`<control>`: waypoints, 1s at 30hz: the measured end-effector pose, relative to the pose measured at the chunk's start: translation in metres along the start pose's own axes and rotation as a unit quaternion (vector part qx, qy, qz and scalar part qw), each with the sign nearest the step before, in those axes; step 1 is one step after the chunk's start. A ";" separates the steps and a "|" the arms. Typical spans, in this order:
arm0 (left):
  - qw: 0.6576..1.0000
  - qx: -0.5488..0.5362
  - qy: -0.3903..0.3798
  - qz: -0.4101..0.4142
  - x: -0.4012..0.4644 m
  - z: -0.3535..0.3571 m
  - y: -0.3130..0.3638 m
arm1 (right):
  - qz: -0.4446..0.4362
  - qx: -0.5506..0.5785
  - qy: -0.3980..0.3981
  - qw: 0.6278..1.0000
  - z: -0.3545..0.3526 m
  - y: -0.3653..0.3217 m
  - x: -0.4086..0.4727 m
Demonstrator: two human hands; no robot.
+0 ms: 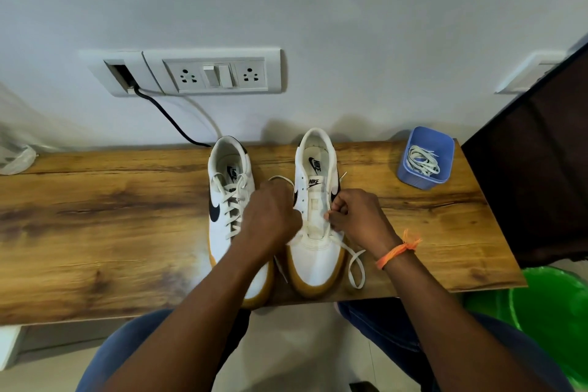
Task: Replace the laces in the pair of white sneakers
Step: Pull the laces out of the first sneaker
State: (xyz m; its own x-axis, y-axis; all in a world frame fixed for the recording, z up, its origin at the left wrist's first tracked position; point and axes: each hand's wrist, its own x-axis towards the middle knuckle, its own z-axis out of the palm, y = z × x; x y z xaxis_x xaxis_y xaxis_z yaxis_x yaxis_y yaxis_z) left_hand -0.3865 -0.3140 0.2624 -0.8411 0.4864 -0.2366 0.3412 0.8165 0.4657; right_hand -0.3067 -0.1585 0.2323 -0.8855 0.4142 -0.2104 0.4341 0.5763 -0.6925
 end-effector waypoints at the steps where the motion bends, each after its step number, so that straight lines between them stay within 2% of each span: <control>1: 0.998 0.053 0.021 0.040 -0.004 0.004 0.006 | 0.000 -0.002 0.000 1.000 0.000 0.000 0.000; 3: 0.980 0.162 0.027 0.113 -0.011 0.017 0.013 | -0.002 -0.011 -0.001 1.000 -0.001 -0.001 0.000; 6: 0.956 0.228 0.036 0.178 -0.016 0.031 0.014 | 0.003 -0.017 -0.001 1.000 -0.002 -0.003 0.000; 11: 0.966 0.206 0.026 0.156 -0.012 0.028 0.017 | 0.001 -0.010 -0.004 1.000 -0.003 -0.003 -0.001; 13: 0.973 0.191 0.053 0.119 -0.007 0.017 0.016 | 0.004 -0.006 -0.001 1.000 -0.004 -0.003 -0.001; 16: 0.981 0.153 0.115 0.010 0.002 -0.012 0.001 | 0.012 0.013 -0.004 1.000 -0.004 -0.003 0.001; 20: 0.977 0.146 0.123 -0.092 0.000 -0.028 -0.016 | 0.025 0.007 0.006 1.000 -0.004 -0.002 -0.001; 22: 0.980 0.153 0.114 -0.055 -0.002 -0.020 -0.009 | 0.031 -0.003 0.012 0.999 -0.004 -0.003 -0.001; 26: 0.972 0.172 0.102 0.126 -0.005 0.006 0.011 | 0.028 -0.001 0.014 0.999 -0.004 -0.005 -0.002; 30: 0.959 0.212 0.036 0.186 -0.016 0.028 0.017 | 0.021 -0.010 0.014 1.000 -0.004 -0.004 -0.002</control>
State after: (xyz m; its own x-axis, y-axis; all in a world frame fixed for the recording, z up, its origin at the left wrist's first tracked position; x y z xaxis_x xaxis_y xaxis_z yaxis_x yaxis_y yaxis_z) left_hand -0.3555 -0.2989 0.2502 -0.6503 0.7577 -0.0547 0.7498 0.6518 0.1137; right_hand -0.3064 -0.1587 0.2383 -0.8616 0.4576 -0.2198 0.4746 0.5722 -0.6688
